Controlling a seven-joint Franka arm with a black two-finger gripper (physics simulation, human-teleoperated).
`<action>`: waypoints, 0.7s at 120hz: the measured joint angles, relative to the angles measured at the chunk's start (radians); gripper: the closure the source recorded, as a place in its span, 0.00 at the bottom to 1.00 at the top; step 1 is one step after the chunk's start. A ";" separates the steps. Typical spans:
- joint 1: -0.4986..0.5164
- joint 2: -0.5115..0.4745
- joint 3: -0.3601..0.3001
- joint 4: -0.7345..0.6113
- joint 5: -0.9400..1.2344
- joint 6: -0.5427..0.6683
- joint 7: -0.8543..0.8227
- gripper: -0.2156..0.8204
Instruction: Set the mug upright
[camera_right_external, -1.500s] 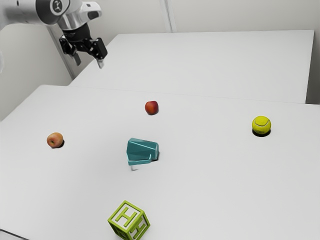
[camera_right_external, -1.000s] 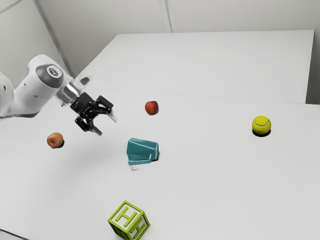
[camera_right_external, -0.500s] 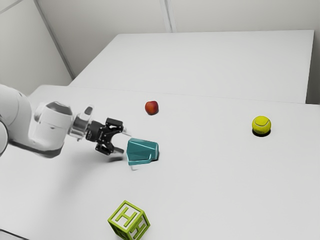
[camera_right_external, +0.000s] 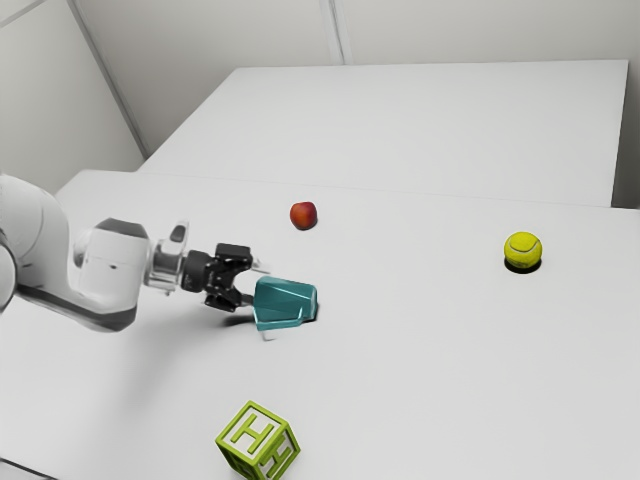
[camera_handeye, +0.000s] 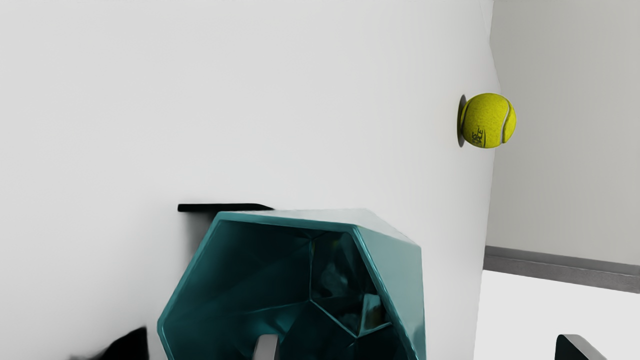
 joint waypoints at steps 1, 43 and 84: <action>0.000 0.000 -0.002 0.000 -0.004 0.001 0.002 0.21; -0.002 -0.001 -0.046 -0.002 -0.078 0.028 0.078 0.51; -0.001 -0.011 -0.058 0.005 -0.094 0.039 0.104 0.90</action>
